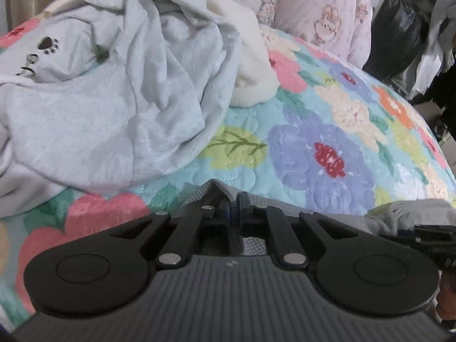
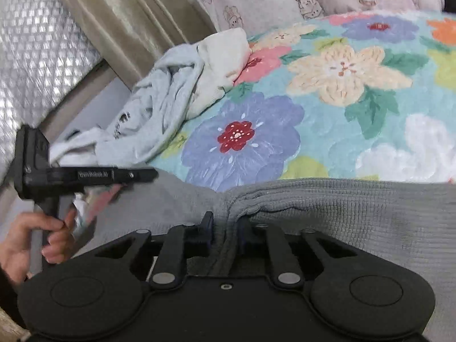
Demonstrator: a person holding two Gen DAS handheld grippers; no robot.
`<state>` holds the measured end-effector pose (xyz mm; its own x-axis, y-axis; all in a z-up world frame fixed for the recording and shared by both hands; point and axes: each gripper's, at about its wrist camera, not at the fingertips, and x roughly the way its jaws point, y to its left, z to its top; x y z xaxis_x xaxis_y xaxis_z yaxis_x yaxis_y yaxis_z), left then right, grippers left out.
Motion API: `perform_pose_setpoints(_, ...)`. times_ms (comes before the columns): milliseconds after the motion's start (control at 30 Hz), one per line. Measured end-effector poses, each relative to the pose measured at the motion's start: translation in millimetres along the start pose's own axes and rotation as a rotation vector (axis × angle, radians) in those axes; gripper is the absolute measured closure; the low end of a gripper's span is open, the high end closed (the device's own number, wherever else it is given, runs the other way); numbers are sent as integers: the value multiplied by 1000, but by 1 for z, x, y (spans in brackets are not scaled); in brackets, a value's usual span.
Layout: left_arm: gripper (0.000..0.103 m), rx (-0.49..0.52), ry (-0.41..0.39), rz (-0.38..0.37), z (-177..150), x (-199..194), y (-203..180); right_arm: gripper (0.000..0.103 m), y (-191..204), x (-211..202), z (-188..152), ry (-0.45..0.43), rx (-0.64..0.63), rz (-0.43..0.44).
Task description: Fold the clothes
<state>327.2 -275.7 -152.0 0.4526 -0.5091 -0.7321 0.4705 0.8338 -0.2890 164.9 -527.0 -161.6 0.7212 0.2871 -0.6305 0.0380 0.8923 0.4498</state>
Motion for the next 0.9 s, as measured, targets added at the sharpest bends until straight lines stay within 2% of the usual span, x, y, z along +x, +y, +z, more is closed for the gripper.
perform_pose_setpoints(33,77,-3,-16,4,-2,-12,-3,67,6,-8,-1,-6,-36,-42)
perform_pose_setpoints(67,58,-6,-38,-7,-7,-26,-5,63,12,-18,-4,-29,-83,-83)
perform_pose_setpoints(133,42,-8,-90,-66,-18,-51,-11,62,29,-38,-14,-80,-194,-147)
perform_pose_setpoints(167,40,1,-87,-94,-24,-60,-15,61,39,-47,-19,-98,-255,-167)
perform_pose_setpoints(233,40,63,-39,-97,-37,-68,-28,53,58,-59,-28,-121,-377,-167)
perform_pose_setpoints(300,40,165,-7,-31,-54,-70,-44,52,67,-56,-31,-110,-403,-133)
perform_pose_setpoints(367,40,250,31,60,-72,-66,-53,53,71,-45,-37,-38,-387,-86)
perform_pose_setpoints(433,39,294,56,128,-86,-64,-55,56,73,-32,-50,48,-406,-107)
perform_pose_setpoints(500,36,330,69,176,-97,-63,-56,59,71,-31,-63,71,-436,-192)
perform_pose_setpoints(567,33,303,63,170,-103,-69,-51,69,63,-45,-65,46,-346,-218)
perform_pose_setpoints(633,33,267,55,160,-107,-78,-48,72,58,-58,-65,19,-255,-225)
perform_pose_setpoints(733,33,204,41,139,-111,-94,-45,74,64,-69,-70,33,-261,-285)
perform_pose_setpoints(800,32,165,31,126,-113,-105,-44,73,72,-81,-72,57,-287,-329)
perform_pose_setpoints(900,32,144,9,102,-119,-122,-52,57,73,-114,-75,79,-288,-354)
